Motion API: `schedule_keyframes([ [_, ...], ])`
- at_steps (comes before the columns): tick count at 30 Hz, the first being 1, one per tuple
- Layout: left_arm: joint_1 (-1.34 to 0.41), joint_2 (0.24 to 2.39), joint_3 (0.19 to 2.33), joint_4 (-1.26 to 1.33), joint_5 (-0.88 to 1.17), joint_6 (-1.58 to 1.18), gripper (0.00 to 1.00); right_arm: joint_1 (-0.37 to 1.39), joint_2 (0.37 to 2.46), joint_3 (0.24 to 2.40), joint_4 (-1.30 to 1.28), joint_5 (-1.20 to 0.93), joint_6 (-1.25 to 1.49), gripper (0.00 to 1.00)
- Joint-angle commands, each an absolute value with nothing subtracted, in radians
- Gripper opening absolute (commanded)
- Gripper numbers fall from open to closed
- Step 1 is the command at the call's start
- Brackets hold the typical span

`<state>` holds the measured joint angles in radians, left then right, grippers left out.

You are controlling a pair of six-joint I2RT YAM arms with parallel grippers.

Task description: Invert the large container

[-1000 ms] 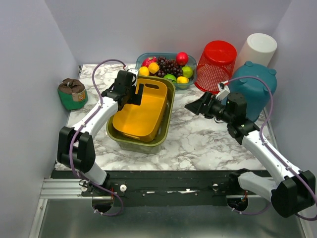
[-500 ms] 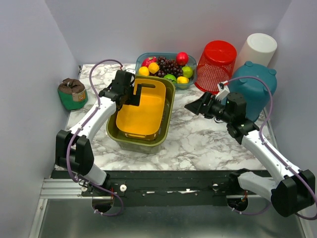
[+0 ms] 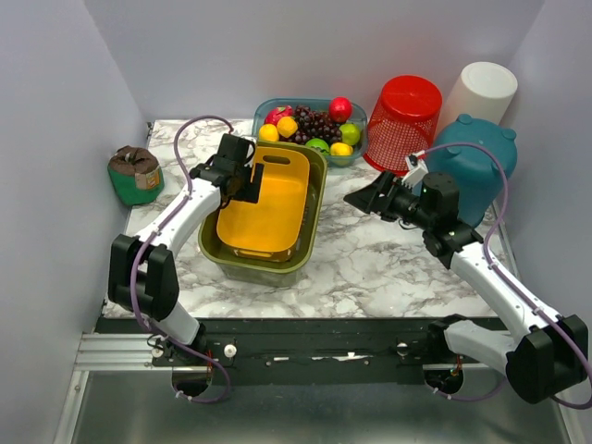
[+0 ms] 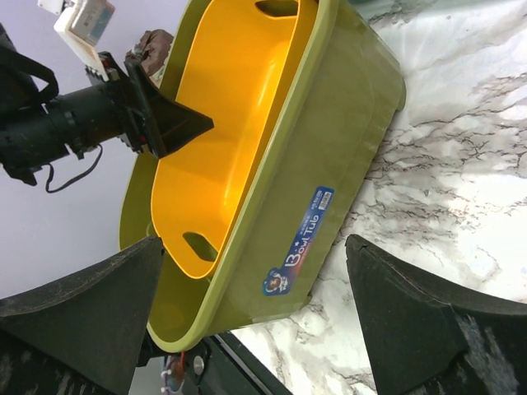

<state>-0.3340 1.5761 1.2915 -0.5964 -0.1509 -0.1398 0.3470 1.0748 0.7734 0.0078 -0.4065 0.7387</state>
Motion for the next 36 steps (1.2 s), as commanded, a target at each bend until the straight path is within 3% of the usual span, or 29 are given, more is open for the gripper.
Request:
schedule_keyframes([
  [1,-0.327,1.634,1.290,-0.630,-0.110,-0.152,0.78,0.356,1.088,0.793,0.035,-0.433,0.752,1.00],
  [4,-0.327,1.651,1.289,-0.621,-0.086,-0.175,0.64,0.365,1.091,0.793,0.044,-0.443,0.775,1.00],
  [8,-0.327,1.638,1.290,-0.620,-0.060,-0.193,0.38,0.447,1.069,0.756,0.090,-0.338,0.863,1.00],
  [10,-0.327,1.621,1.299,-0.629,-0.060,-0.205,0.32,0.503,1.054,0.746,0.106,-0.270,0.893,1.00],
  [16,-0.325,1.552,1.313,-0.647,-0.066,-0.251,0.09,0.759,0.993,0.732,0.063,0.190,1.150,1.00],
  [17,-0.325,1.545,1.316,-0.649,-0.067,-0.265,0.02,0.850,0.992,0.741,0.058,0.333,1.179,1.00],
  [23,-0.324,1.496,1.348,-0.675,-0.083,-0.305,0.00,1.038,1.098,0.868,-0.058,0.558,1.354,1.00],
  [29,-0.314,1.447,1.356,-0.680,-0.101,-0.313,0.00,1.253,1.192,0.978,-0.225,0.826,1.747,1.00],
  [31,-0.304,1.442,1.376,-0.692,-0.097,-0.311,0.00,1.287,1.270,1.078,-0.343,0.847,1.939,1.00],
  [36,-0.281,1.404,1.393,-0.704,-0.098,-0.298,0.00,1.333,1.359,1.172,-0.469,0.861,2.089,0.97],
])
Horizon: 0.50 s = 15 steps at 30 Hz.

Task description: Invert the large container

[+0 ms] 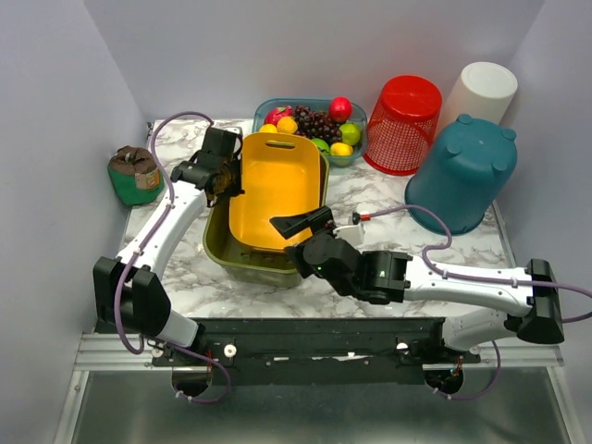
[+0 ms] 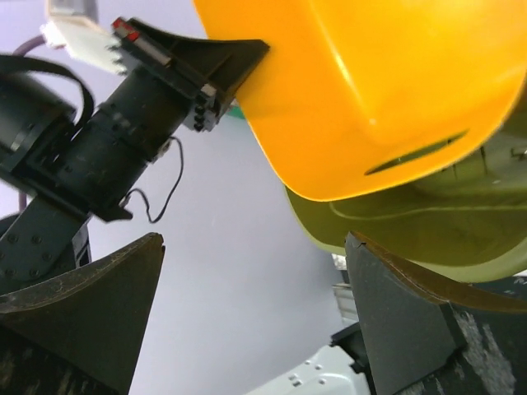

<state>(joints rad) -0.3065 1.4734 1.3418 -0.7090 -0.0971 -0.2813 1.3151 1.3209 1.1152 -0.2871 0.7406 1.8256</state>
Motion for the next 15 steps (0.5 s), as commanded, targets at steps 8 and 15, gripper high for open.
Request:
schedule_keyframes([
  [8,-0.230,1.384,1.428,-0.703,-0.012,-0.278,0.00,1.380,1.446,1.239,-0.520,0.839,2.226,0.95],
  [15,-0.229,1.390,1.480,-0.732,0.080,-0.242,0.00,1.388,1.545,1.324,-0.575,0.862,2.336,0.95],
])
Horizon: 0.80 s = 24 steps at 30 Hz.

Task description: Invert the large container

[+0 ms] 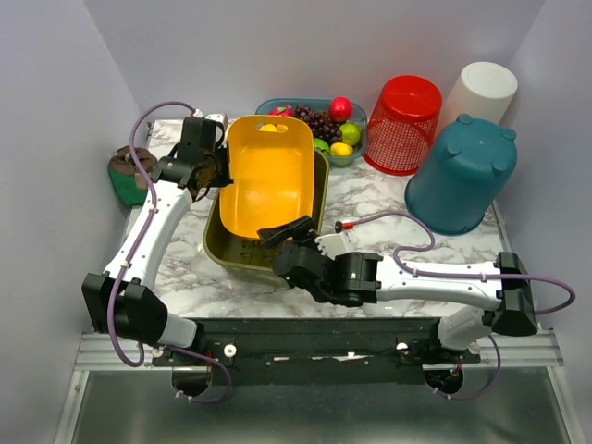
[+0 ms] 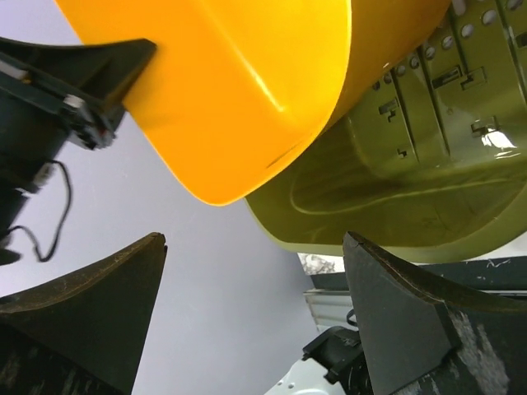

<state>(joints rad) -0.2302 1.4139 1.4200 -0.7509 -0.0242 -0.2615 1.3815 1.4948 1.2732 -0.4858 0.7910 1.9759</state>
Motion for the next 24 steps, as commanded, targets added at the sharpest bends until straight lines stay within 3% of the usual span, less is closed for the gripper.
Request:
schedule_keyframes([
  [1,-0.229,1.387,1.485,-0.736,0.083,-0.236,0.00,1.388,1.552,1.342,-0.583,0.864,2.364,0.95],
  [10,-0.229,1.344,1.457,-0.741,0.129,-0.221,0.00,1.325,1.663,1.453,-0.673,0.821,2.485,0.81],
  [23,-0.221,1.327,1.454,-0.749,0.166,-0.146,0.00,1.281,1.683,1.428,-0.572,0.732,2.474,0.70],
  [24,-0.221,1.318,1.450,-0.741,0.164,-0.146,0.00,1.281,1.684,1.428,-0.569,0.720,2.477,0.65],
])
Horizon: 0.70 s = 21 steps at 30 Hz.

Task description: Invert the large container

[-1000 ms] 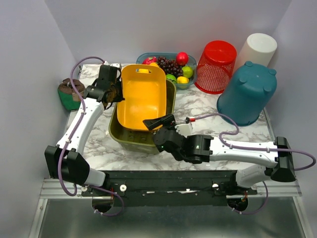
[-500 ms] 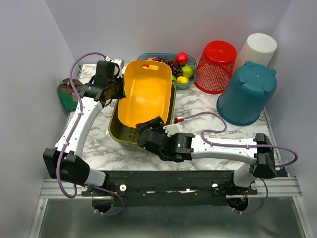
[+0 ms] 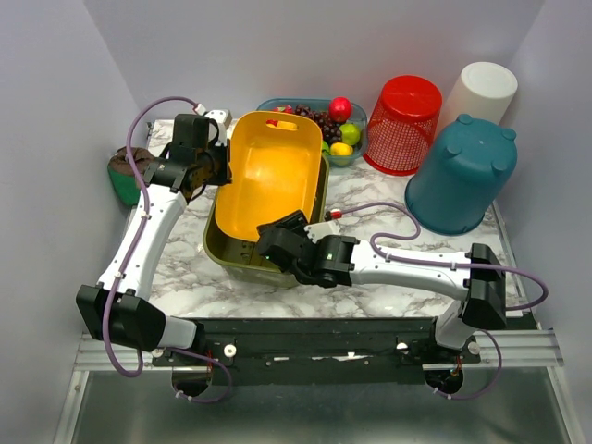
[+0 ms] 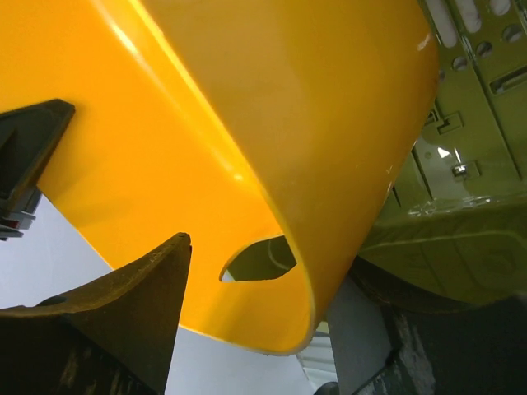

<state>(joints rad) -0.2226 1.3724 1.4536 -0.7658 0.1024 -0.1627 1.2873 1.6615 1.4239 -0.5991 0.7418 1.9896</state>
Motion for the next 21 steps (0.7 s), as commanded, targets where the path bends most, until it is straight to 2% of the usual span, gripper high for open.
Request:
schedule_keyframes([
  [1,-0.221,1.312,1.444,-0.735,0.164,-0.146,0.00,1.281,1.687,1.427,-0.566,0.713,2.482,0.55],
  [4,-0.221,1.295,1.428,-0.716,0.181,-0.146,0.00,1.279,1.683,1.410,-0.545,0.689,2.493,0.47],
  [7,-0.221,1.282,1.422,-0.712,0.193,-0.147,0.00,1.279,1.678,1.408,-0.538,0.690,2.479,0.31],
  [11,-0.221,1.278,1.396,-0.701,0.178,-0.152,0.00,1.279,1.663,1.390,-0.499,0.676,2.467,0.24],
  [13,-0.221,1.273,1.382,-0.693,0.204,-0.164,0.00,1.279,1.663,1.385,-0.447,0.684,2.445,0.14],
  [15,-0.221,1.270,1.359,-0.683,0.225,-0.167,0.00,1.279,1.667,1.393,-0.443,0.695,2.421,0.08],
  [16,-0.221,1.266,1.353,-0.683,0.219,-0.161,0.00,1.278,1.667,1.385,-0.442,0.695,2.419,0.01],
  [21,-0.221,1.252,1.338,-0.686,0.229,-0.137,0.00,1.275,1.648,1.332,-0.404,0.754,2.402,0.01],
])
